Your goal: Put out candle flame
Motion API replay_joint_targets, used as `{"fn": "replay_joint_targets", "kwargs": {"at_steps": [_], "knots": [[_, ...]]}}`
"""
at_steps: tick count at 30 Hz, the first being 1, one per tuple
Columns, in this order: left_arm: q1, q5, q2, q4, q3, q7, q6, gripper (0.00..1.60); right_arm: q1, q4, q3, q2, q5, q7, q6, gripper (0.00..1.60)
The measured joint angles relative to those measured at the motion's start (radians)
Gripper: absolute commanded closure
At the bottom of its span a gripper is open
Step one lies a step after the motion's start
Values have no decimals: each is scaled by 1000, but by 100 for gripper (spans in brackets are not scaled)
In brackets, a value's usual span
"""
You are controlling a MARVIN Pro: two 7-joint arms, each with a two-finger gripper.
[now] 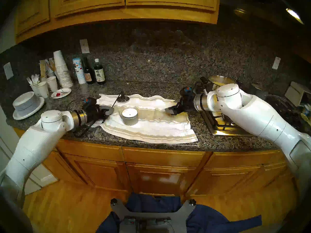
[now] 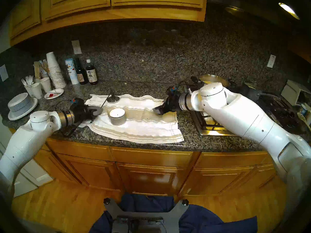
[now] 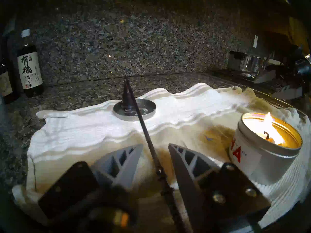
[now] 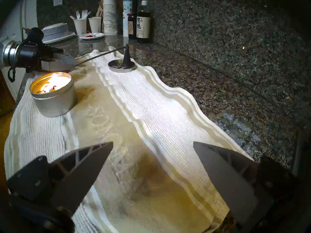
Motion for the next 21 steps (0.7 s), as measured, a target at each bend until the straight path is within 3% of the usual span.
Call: {"fn": "replay_joint_targets", "kwargs": {"at_steps": [5,20,21], "knots": [[-10,7,-6,14,9,-10,2,80,0,0,0,0,0,0,0,0],[-18,20,-1,30,17,-31,3,91,1,0,-1,0,0,0,0,0],[-16,19,4,27,14,-33,3,100,1,0,-1,0,0,0,0,0]]}}
